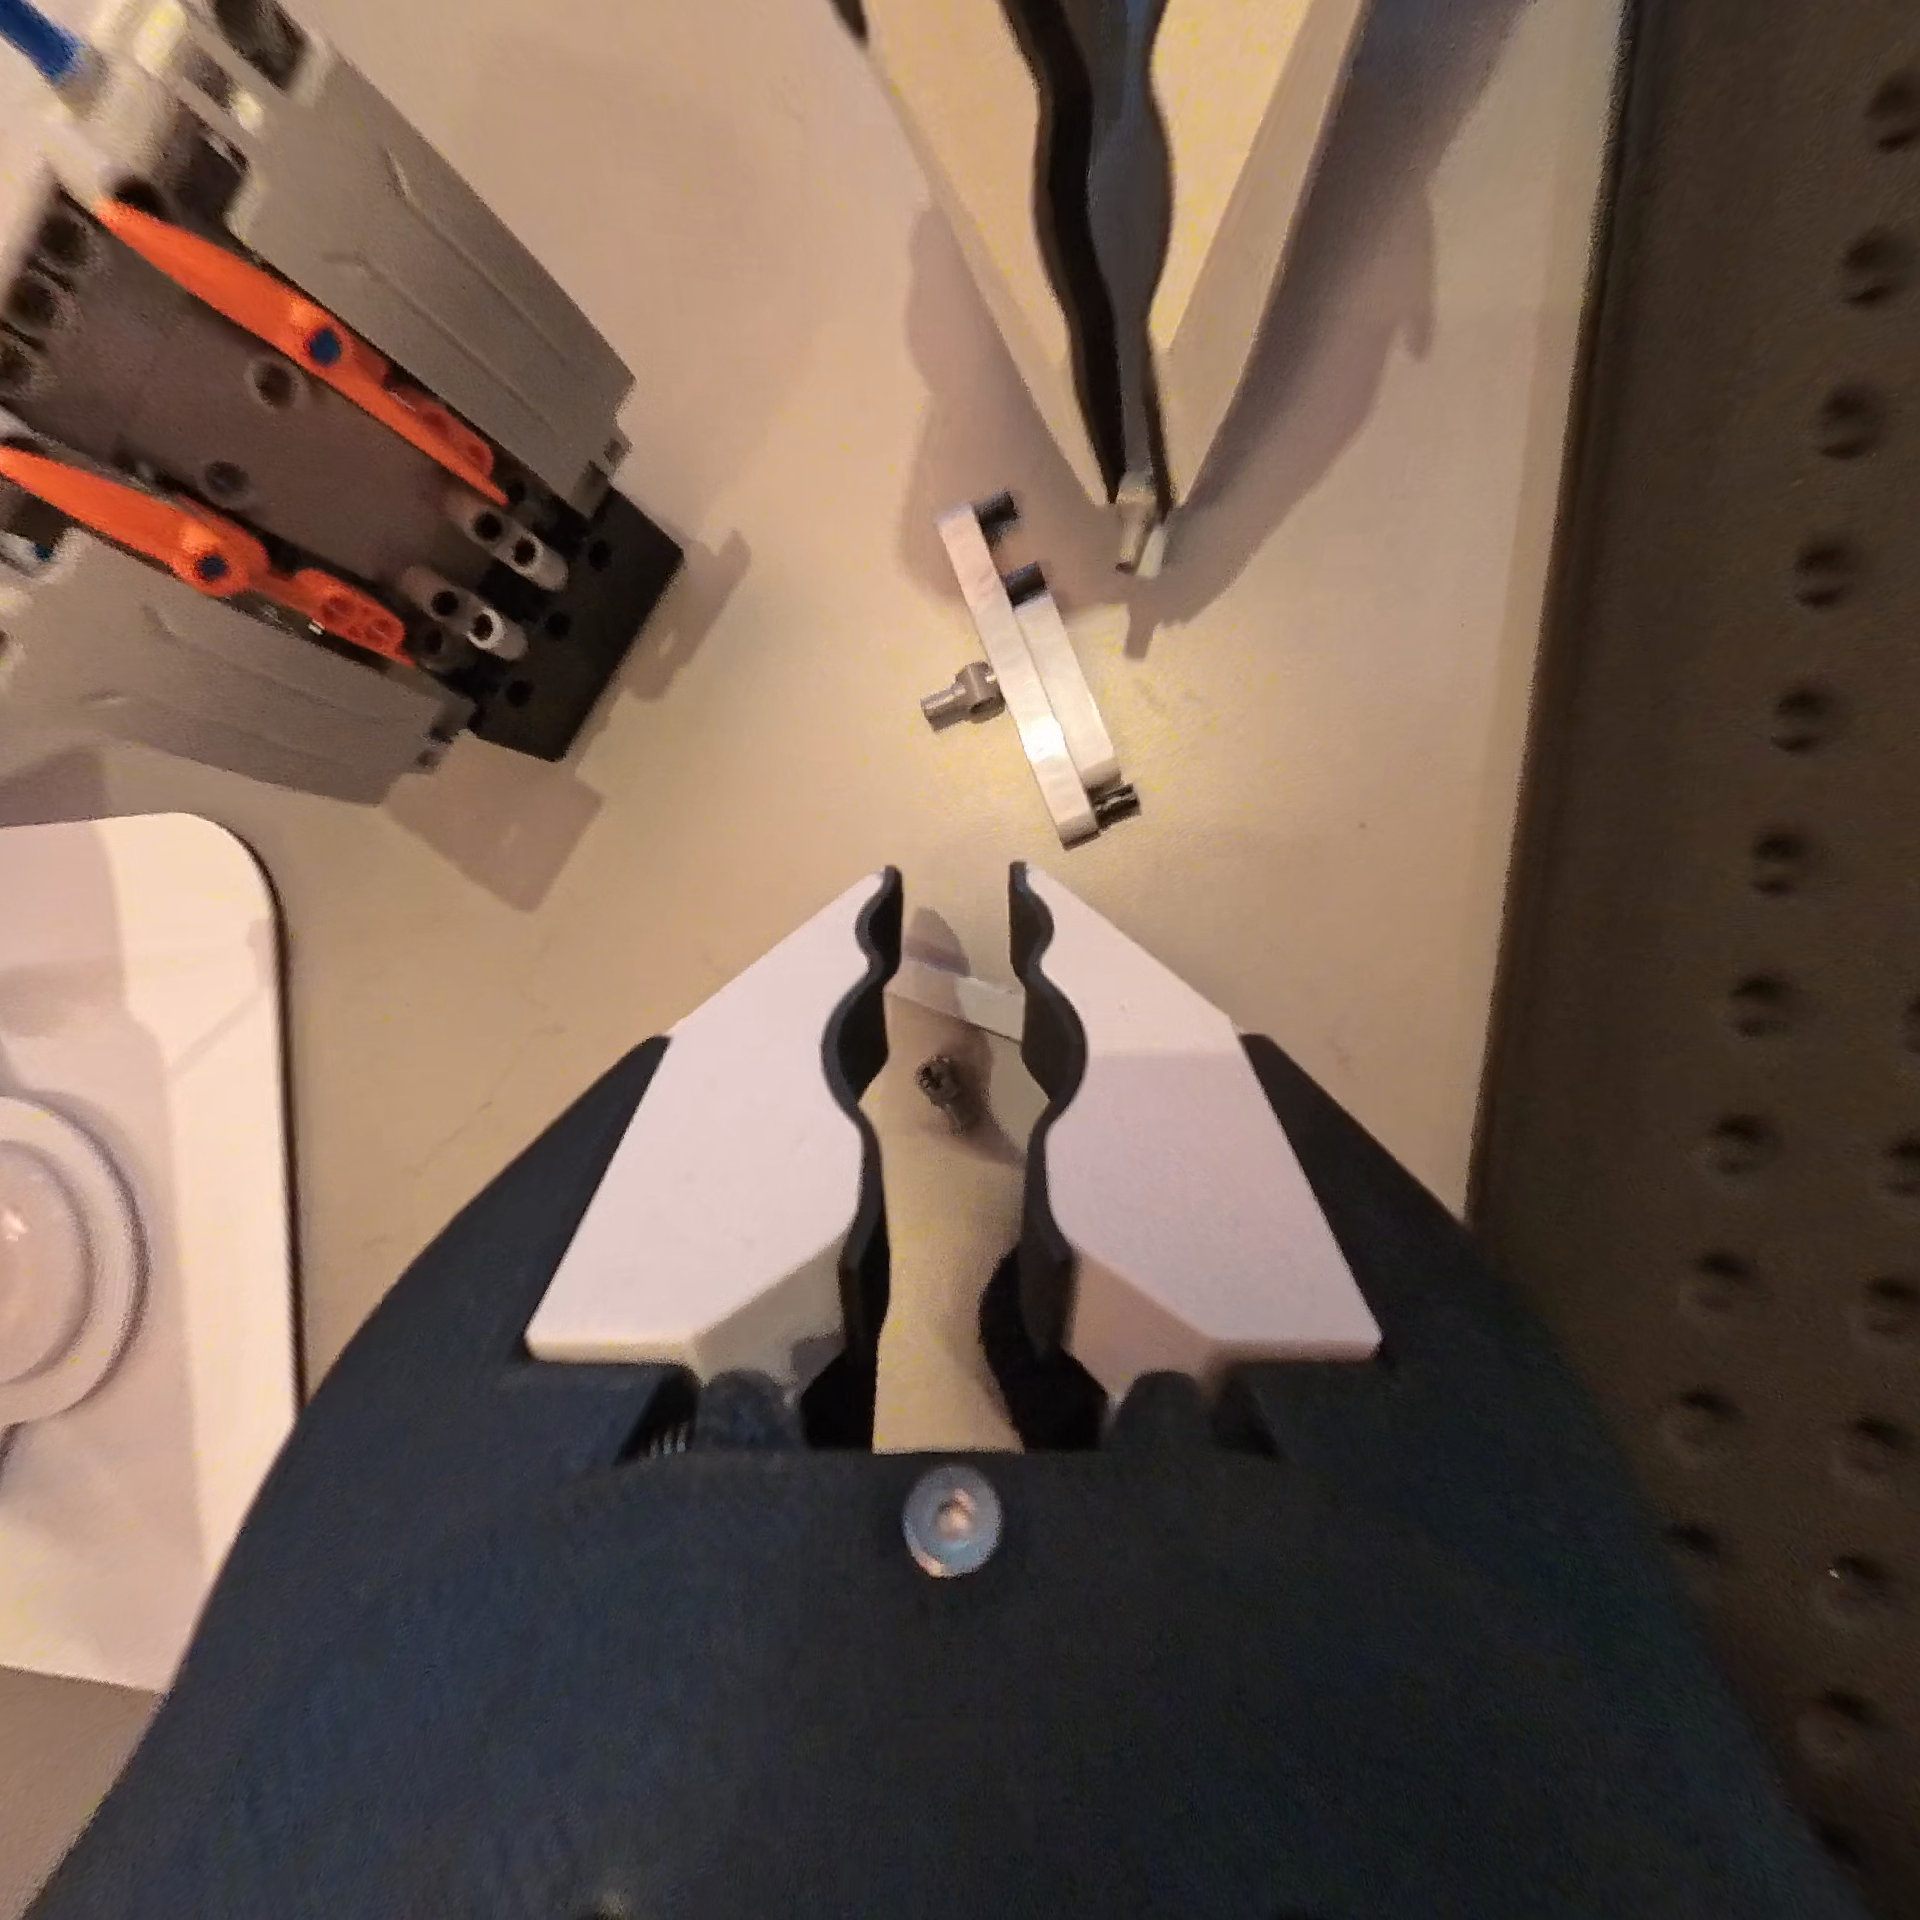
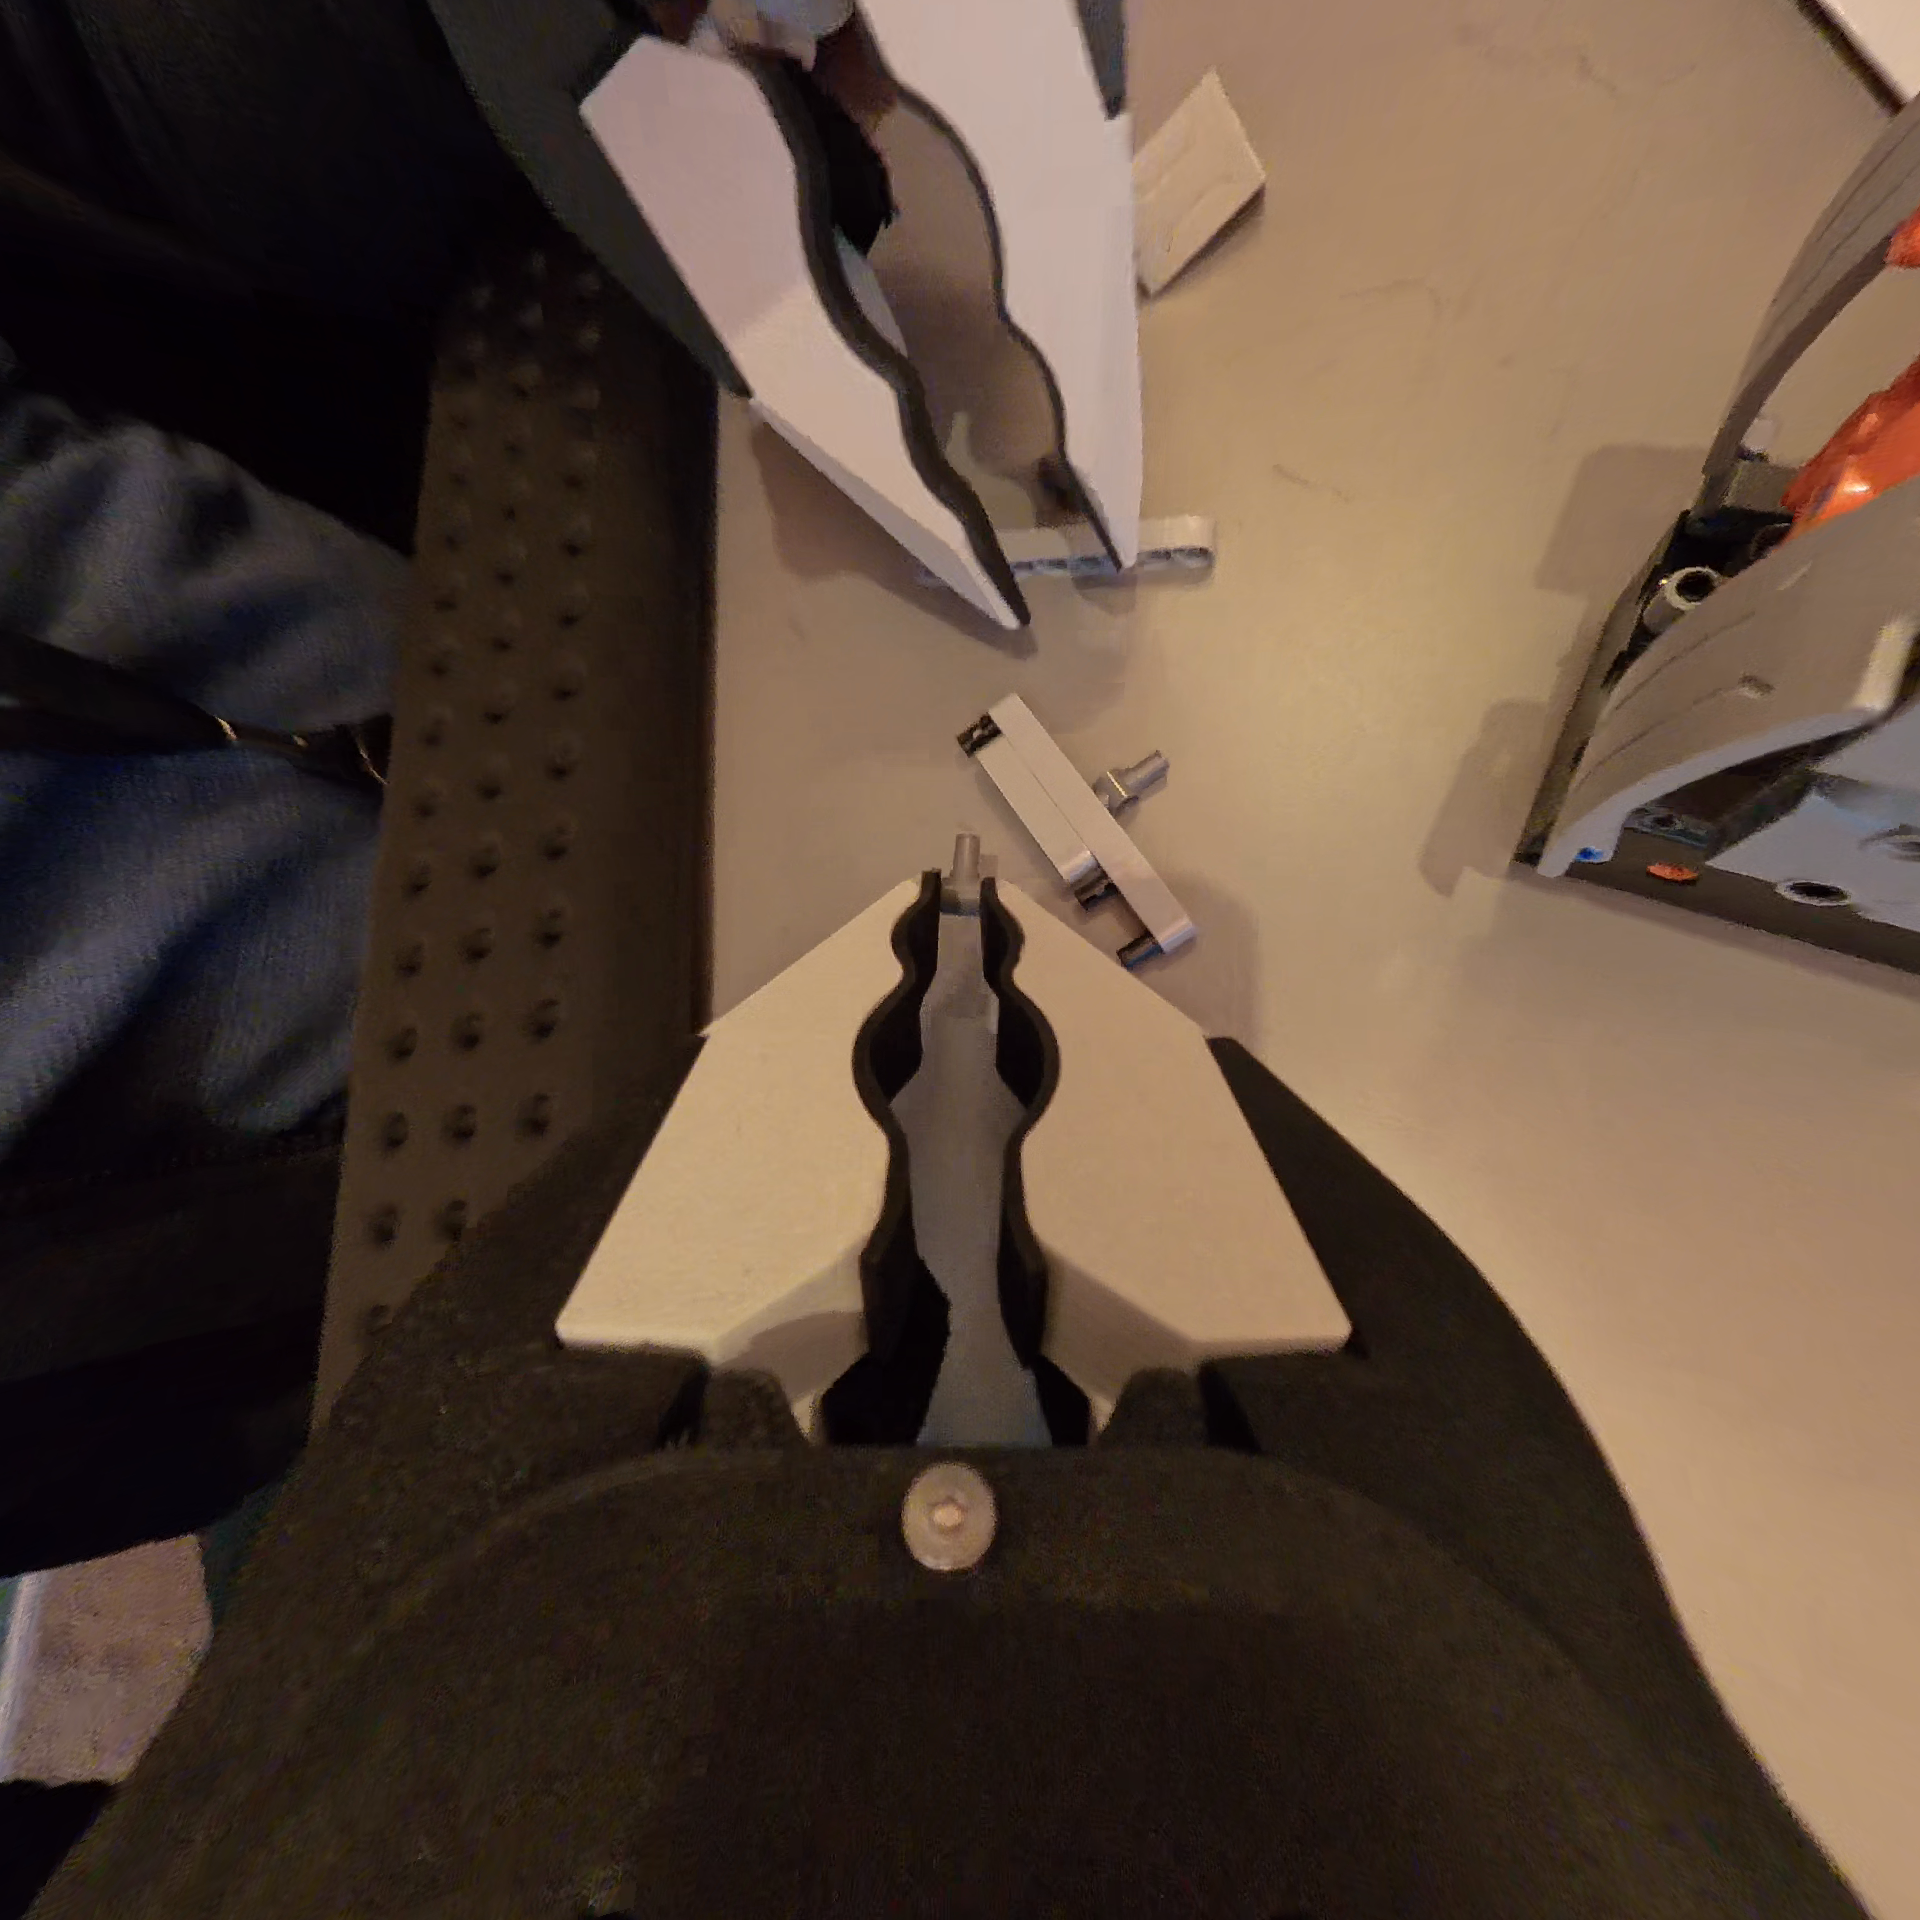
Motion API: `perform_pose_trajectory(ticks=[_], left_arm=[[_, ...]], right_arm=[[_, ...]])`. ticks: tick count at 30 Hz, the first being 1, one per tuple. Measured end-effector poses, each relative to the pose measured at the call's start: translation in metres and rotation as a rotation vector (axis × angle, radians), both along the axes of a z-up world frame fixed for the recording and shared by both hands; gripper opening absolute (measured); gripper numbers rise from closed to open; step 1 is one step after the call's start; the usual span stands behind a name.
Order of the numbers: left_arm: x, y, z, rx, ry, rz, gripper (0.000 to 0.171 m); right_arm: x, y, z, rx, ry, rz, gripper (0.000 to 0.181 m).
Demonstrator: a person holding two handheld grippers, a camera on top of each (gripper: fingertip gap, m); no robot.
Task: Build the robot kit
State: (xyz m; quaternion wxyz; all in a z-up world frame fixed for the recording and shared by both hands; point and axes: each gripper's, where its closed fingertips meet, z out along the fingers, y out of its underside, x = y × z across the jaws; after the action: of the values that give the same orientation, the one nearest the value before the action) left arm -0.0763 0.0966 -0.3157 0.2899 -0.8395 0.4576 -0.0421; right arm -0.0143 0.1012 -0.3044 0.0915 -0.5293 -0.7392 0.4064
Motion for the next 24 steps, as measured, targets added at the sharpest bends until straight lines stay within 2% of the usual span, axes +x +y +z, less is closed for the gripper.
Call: perform_pose_trajectory(ticks=[7,14,17,21,24], left_arm=[[0.036,-0.006,0.032,0.191,-0.036,-0.139,0.021],[0.051,-0.002,0.034,0.308,0.039,-0.191,0.017],[0.055,-0.004,0.030,0.323,0.071,-0.220,0.004],[0.055,-0.005,0.029,0.314,0.065,-0.218,0.002],[0.051,-0.004,0.029,0.260,0.012,-0.183,0.002]], right_arm=[[-0.008,-0.001,0.019,-0.223,0.032,-0.064,0.004],[-0.009,-0.010,0.027,-0.359,0.031,-0.033,0.005],[-0.009,-0.016,0.029,-0.415,0.020,-0.011,0.005],[-0.010,-0.016,0.030,-0.423,0.029,-0.018,0.005],[-0.010,-0.011,0.038,-0.232,0.140,-0.004,0.009]])
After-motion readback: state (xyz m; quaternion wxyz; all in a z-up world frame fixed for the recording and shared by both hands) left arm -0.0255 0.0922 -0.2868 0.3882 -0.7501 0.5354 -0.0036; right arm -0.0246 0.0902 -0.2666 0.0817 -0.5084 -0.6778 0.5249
